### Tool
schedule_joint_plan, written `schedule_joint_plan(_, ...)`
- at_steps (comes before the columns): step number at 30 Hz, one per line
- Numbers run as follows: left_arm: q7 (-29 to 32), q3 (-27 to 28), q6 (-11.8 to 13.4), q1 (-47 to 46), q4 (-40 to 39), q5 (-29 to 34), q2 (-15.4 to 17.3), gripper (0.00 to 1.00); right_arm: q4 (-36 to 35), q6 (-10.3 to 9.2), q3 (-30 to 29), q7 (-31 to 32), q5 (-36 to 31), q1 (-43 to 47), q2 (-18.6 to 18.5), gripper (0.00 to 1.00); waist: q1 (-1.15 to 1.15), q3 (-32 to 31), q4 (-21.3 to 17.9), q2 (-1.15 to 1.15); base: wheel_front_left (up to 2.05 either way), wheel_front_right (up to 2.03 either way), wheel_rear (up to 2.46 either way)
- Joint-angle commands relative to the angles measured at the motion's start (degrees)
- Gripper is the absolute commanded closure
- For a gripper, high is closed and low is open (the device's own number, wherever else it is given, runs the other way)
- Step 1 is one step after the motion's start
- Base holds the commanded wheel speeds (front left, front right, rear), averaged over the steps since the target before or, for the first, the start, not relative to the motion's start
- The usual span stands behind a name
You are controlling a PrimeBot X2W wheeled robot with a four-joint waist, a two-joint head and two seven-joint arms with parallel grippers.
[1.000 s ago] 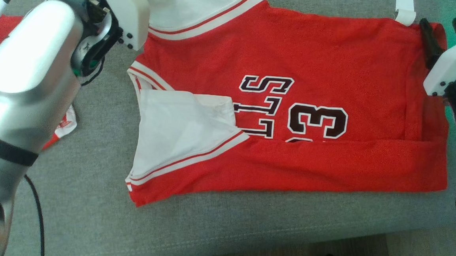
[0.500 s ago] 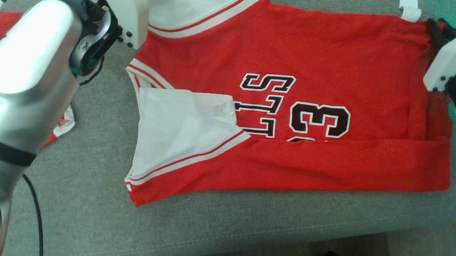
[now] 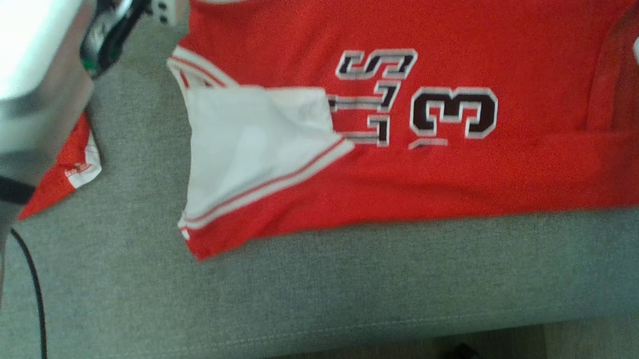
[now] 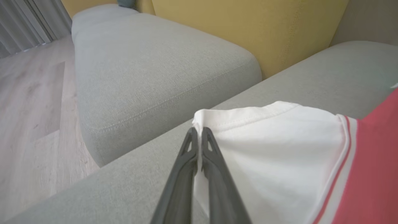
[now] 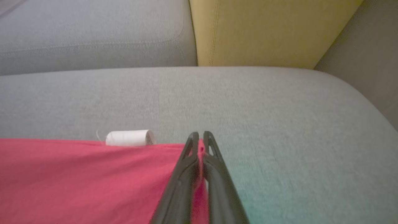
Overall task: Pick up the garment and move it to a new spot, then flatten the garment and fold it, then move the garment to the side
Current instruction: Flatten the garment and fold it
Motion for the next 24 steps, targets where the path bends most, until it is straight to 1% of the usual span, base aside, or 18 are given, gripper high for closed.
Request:
schedule_joint_plan(1,-1.4,2.5,0.7,-4.7,0.0,1.2,1.9,1.00,-0.8,0.37,-0.1,-1.8,-0.6,-2.1,-0.6,1.00,0.00,0.6,0.0,0.00,0.00,0.00,0.00)
schedule_joint_plan(6,-5.1,2.6,1.4,-9.1,4.0,2.9,0.5,1.00,0.2,0.37,-0.8,-7.0,-1.9,-6.7,0.4,1.00,0.00,2.0,0.0,0.00,0.00,0.00,0.00)
schedule_joint_plan(11,-8.7,2.4,1.3,-11.3,8.3,3.5,-1.6,1.00,2.0,0.37,-0.8,-12.1,-2.8,-8.9,1.9,1.00,0.00,2.4,0.3,0.00,0.00,0.00,0.00)
schedule_joint_plan(17,-11.5,0.9,-0.5,-8.9,11.6,3.5,-2.8,1.00,3.8,0.37,0.7,-15.3,-1.5,-6.5,2.0,1.00,0.00,0.1,1.0,0.00,0.00,0.00,0.00)
schedule_joint_plan(21,-12.6,-0.5,-2.0,-6.2,11.6,3.6,-3.4,1.00,3.6,0.37,1.7,-15.9,0.6,-3.3,1.1,1.00,0.00,-2.4,1.7,0.00,0.00,0.00,0.00)
schedule_joint_plan(24,-12.9,-1.1,-2.3,-4.3,10.9,3.5,-3.2,1.00,2.6,0.37,2.9,-15.6,2.2,-0.7,0.2,1.00,0.00,-4.4,1.9,0.00,0.00,0.00,0.00)
